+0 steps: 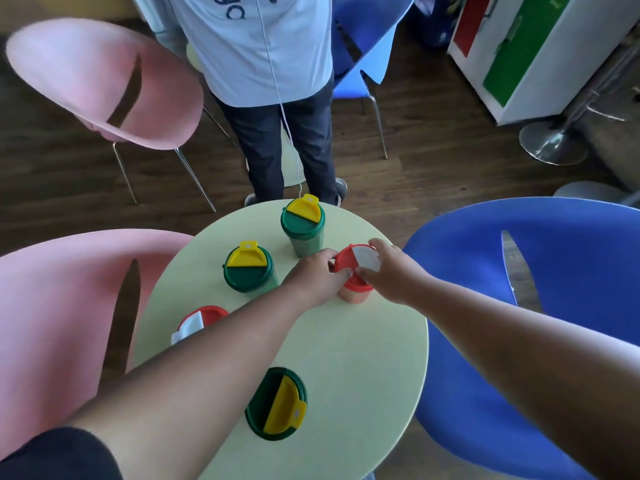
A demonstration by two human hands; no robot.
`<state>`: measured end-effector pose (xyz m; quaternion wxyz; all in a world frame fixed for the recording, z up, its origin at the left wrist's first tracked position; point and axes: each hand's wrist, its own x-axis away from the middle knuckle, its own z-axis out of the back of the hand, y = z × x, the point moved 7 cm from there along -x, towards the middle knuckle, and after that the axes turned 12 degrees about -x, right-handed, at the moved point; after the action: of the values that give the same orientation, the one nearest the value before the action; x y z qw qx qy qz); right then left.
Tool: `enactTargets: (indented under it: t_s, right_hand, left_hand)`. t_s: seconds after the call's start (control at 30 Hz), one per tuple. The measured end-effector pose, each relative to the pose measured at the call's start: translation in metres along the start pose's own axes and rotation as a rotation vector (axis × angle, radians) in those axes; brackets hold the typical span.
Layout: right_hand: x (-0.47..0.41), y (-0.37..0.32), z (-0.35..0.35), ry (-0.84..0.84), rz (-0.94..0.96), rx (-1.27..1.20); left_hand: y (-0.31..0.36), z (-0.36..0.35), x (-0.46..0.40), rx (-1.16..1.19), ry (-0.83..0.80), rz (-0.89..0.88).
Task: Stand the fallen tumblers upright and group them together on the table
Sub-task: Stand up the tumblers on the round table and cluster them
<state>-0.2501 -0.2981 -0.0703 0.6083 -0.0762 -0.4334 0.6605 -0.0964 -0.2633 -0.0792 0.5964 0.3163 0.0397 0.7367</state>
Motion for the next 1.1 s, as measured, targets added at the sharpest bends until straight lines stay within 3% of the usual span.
enactTargets:
  t_s: [0.23,0.37,0.53,0.6,0.8,1.1]
  right_hand:
    - [-0.001,-0.002,-0.002,-0.007,-0.007,0.010]
    - [0.003,-0.006,-0.003,-0.010,0.003,0.069]
    - [0.008,-0.013,-0.006,-0.018,0.064,0.208]
    - [0.007,-0.014,-0.007,-0.027,0.054,0.227]
    - [0.004,-0.015,-0.016,-0.033,0.017,0.232]
    - [0.016,-0.031,-0.036,-0.122,0.126,0.251]
  left_hand:
    - [-0.001,0.007,0.013,-0.102,-0.008,-0.045]
    - [-0.008,0.041,0.029,-0.170,0.212,-0.195]
    - [-0.044,0.081,0.035,-0.463,0.419,-0.311]
    - [-0.064,0.091,0.030,-0.553,0.364,-0.238]
    - [-0.104,0.079,0.015,-0.642,-0.043,-0.107]
    - [-0.105,0.069,0.026,-0.494,0.054,-0.062]
